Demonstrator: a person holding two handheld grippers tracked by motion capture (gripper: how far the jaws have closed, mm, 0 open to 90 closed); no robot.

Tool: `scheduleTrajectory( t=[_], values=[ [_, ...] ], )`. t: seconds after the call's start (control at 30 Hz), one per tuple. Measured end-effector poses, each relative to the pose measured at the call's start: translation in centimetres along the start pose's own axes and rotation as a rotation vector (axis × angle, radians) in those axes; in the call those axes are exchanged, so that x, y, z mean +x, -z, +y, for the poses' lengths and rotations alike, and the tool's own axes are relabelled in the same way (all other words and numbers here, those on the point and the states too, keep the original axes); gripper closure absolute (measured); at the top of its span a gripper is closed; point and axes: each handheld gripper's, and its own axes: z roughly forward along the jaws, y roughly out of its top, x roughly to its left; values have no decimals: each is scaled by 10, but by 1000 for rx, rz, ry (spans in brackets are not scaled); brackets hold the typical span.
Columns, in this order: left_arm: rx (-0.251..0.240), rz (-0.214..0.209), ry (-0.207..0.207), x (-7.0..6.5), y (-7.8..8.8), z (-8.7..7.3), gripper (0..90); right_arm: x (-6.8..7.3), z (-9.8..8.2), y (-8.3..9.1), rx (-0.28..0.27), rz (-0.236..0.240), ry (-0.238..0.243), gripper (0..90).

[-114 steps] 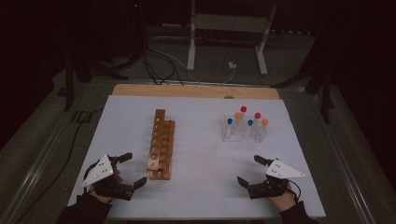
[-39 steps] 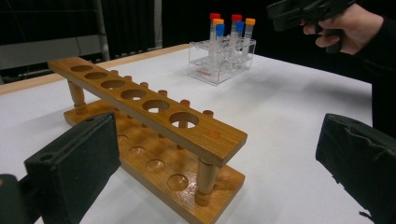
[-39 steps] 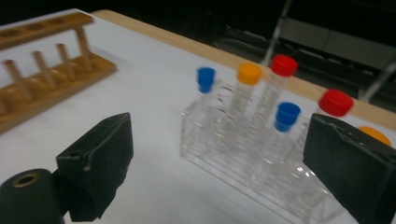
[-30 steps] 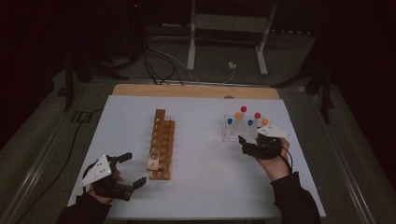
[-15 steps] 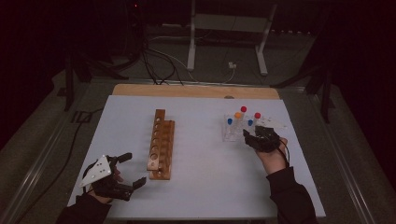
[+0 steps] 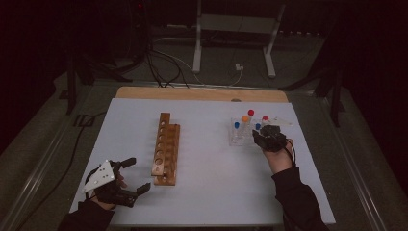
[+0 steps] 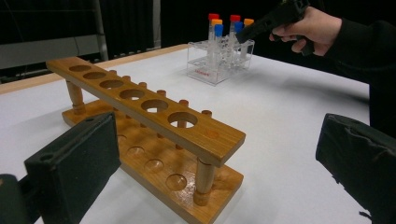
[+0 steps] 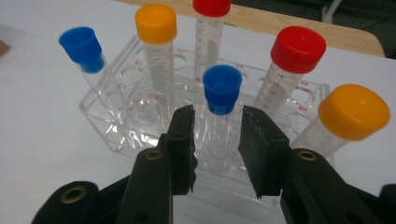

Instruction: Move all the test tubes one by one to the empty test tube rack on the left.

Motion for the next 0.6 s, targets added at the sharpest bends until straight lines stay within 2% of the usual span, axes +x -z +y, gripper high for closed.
scheduleTrajectory(
  t=[0.3,0.6],
  values=[
    [2,-2,-2,0,0,0,5,-2,0,-8,14,-15,-1,758],
    [4,-2,-1,0,0,0,5,-1,1,-11,7,-17,8,771]
  ],
)
